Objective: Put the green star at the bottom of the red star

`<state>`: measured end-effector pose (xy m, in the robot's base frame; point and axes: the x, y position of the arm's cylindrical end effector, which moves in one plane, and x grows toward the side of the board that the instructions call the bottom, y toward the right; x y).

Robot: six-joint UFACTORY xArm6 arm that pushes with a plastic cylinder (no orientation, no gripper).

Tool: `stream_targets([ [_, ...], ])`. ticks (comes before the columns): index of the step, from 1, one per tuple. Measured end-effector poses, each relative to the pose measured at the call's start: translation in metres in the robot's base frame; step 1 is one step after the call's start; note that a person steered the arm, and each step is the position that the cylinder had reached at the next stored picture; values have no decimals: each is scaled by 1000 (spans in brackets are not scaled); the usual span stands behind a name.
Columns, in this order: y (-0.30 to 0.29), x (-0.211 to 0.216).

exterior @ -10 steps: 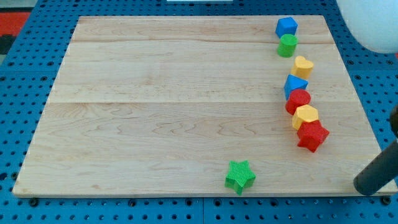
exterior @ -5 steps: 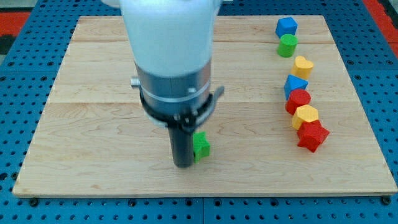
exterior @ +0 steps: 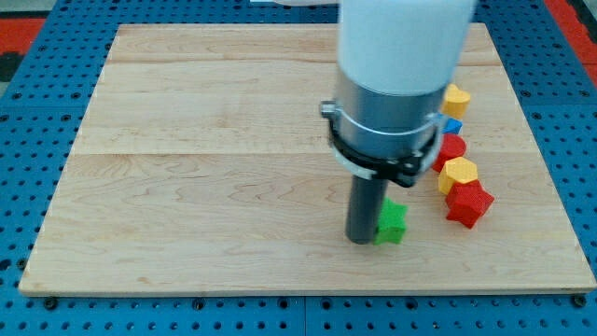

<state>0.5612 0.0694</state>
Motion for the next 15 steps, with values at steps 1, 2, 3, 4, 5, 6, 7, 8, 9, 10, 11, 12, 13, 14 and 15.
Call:
stream_targets([
  [1, -54, -14],
  [2, -11, -36],
  [3, 40, -25],
  [4, 44, -5],
  [5, 44, 10],
  [6, -7, 20],
  [7, -11, 39],
  [8, 43, 39],
  [9, 49, 37],
  [10, 49, 35],
  [11, 58, 23],
  [12, 72, 6],
  [13, 87, 4],
  [14, 100, 4],
  [15, 92, 8],
])
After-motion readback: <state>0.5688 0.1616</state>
